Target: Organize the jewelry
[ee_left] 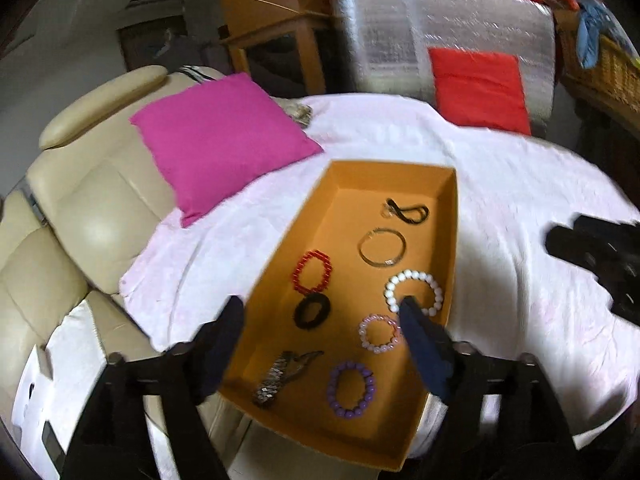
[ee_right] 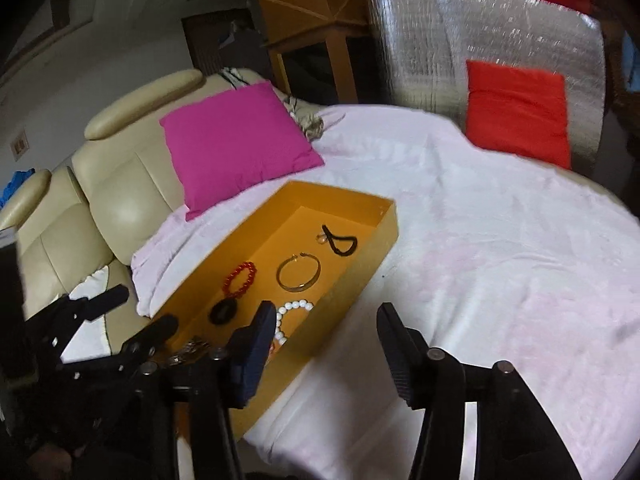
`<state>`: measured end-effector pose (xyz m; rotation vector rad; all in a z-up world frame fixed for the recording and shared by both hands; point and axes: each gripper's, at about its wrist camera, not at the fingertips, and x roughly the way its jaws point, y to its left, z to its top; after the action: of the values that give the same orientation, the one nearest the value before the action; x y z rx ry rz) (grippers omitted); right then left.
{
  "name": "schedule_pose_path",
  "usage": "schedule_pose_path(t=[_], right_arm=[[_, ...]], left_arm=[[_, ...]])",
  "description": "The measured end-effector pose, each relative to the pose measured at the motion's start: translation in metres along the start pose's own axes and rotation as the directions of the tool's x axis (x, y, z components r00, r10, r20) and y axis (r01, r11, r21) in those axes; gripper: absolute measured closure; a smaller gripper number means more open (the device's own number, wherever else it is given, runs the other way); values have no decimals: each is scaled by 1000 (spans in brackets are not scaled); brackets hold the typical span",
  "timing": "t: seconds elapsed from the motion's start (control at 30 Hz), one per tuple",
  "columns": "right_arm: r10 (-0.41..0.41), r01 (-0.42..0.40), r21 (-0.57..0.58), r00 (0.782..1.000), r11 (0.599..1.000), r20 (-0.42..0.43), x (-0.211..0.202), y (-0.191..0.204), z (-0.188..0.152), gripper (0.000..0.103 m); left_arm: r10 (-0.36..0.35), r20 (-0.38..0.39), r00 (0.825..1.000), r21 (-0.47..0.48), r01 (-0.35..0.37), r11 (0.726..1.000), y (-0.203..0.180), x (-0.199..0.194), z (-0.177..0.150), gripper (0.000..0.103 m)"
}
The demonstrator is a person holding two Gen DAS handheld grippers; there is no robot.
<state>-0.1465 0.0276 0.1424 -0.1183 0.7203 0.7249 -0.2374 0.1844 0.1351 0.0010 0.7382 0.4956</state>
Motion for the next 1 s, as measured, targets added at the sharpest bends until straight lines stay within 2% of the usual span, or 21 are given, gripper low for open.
schedule_pose_path(t=[0.2, 0.37, 0.53, 0.73, 1.0], right_arm=[[-71, 71, -39, 997, 997, -7, -50, 24, -1, 40], [-82, 81, -46, 996, 996, -27, -75, 50, -10, 38], [-120, 119, -24, 991, 993, -53, -92, 63, -22, 37], [-148, 147, -29, 988, 989, -34, -107, 73, -26, 37], [-162, 161, -22, 986, 987, -29, -108, 81, -25, 37]], left_arm=[[65, 75, 995, -73, -59, 996, 27, -46, 6, 17], [154, 94, 984, -87, -146, 985, 40, -73, 4, 16], [170, 132, 977, -88, -160, 983, 46, -102, 1, 16], [186, 198, 962, -80, -173, 982, 48, -135, 0, 16], [194, 206, 959, -59, -185, 981, 43, -146, 0, 16]])
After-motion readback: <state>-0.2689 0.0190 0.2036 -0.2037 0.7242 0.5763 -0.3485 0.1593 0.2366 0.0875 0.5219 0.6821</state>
